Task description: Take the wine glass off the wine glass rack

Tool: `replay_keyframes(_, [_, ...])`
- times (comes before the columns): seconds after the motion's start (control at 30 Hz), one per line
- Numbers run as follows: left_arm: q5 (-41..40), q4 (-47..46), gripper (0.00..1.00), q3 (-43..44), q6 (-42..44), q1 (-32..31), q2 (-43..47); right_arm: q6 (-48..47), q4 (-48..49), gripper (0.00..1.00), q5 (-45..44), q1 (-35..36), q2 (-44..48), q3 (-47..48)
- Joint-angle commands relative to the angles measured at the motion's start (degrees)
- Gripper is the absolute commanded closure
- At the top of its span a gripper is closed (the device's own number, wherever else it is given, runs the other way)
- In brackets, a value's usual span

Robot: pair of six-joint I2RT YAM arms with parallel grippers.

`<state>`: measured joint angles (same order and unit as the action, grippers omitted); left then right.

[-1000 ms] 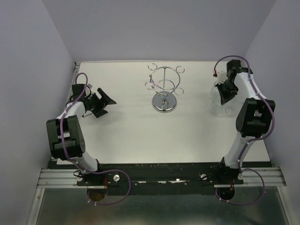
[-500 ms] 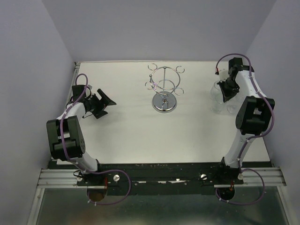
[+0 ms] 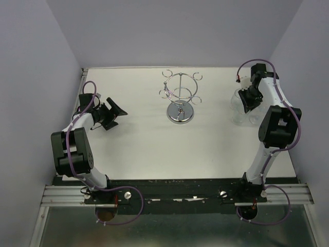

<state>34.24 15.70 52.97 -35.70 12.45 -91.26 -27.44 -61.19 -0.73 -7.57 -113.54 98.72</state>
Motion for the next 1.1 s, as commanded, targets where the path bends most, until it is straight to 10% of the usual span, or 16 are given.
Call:
replay_keyframes(0.0, [-0.67,-1.11,0.01,-0.76,-0.42,0.65,1.97,-0.07,-1.57,0.64,0.38,-0.42,1.47,0.60])
replay_keyframes(0.63, [0.65,-1.73,0.01,0.64,-1.48,0.56,1.00,1.96,-6.74,0.48,10.03,-0.43,4.11,15.08])
replay_keyframes(0.8, [1.00,1.42,0.01,5.46,1.85,0.56,0.30,2.66,-9.65,0.27,23.12,-0.42,3.67,25.54])
replay_keyframes(0.87, [0.22,3.53,0.01,8.80,5.10,0.47,-0.14,3.79,-8.08,0.01,29.09,-0.42,4.55,27.75])
replay_keyframes(1.07, [-4.52,9.42,0.01,23.47,14.68,0.56,-2.42,22.15,2.21,0.00,19.30,0.01,6.57,29.24])
